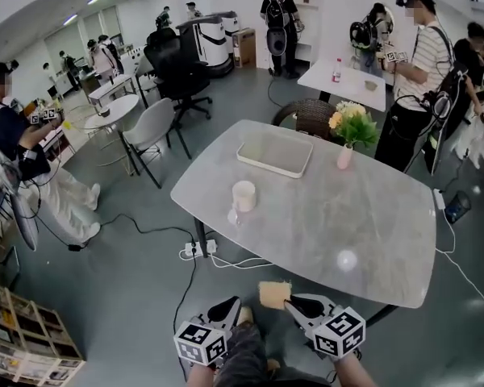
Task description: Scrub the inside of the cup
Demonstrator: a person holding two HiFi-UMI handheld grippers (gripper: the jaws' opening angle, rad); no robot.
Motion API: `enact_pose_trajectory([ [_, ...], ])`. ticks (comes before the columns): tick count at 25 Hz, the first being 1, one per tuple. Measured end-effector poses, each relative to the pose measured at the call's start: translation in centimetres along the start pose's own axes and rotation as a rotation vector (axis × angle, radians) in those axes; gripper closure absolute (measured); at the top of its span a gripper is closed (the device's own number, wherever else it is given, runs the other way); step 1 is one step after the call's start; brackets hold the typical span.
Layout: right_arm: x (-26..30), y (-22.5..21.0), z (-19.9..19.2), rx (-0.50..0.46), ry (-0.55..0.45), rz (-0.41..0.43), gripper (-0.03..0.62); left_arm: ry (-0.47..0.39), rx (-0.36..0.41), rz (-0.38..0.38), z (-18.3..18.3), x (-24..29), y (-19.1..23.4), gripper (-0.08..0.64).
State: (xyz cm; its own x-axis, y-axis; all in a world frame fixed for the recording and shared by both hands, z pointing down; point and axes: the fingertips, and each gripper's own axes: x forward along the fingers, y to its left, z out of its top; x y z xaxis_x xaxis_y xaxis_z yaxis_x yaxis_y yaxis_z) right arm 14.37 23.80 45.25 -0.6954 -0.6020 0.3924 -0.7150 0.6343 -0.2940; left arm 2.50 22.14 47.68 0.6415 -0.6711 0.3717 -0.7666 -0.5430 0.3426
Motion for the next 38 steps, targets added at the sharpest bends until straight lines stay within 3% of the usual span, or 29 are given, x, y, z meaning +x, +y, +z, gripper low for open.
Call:
enact_pose_trajectory([
  [7,4.3,-4.4,3.7,0.018,-0.004,-0.040,0.543,0.020,0.042,-0.079,4.9,6.3,3.2,0.546],
  [18,12.0,-8.6,7.5,0.050,0.031,-0.057,0.543,0.079,0.032,-0.140,8.7,12.4,9.5,0.545],
  [30,17.6,-12.8,9.5,0.062,0.057,-0.097,0.543,0.079,0.013,-0.222,10.6,17.3,14.2,0.545],
  [38,19.8,-14.8,10.0,0.065,0.086,-0.085,0.543,0.084,-0.023,-0.199,10.2,18.9,16.7,0.543],
])
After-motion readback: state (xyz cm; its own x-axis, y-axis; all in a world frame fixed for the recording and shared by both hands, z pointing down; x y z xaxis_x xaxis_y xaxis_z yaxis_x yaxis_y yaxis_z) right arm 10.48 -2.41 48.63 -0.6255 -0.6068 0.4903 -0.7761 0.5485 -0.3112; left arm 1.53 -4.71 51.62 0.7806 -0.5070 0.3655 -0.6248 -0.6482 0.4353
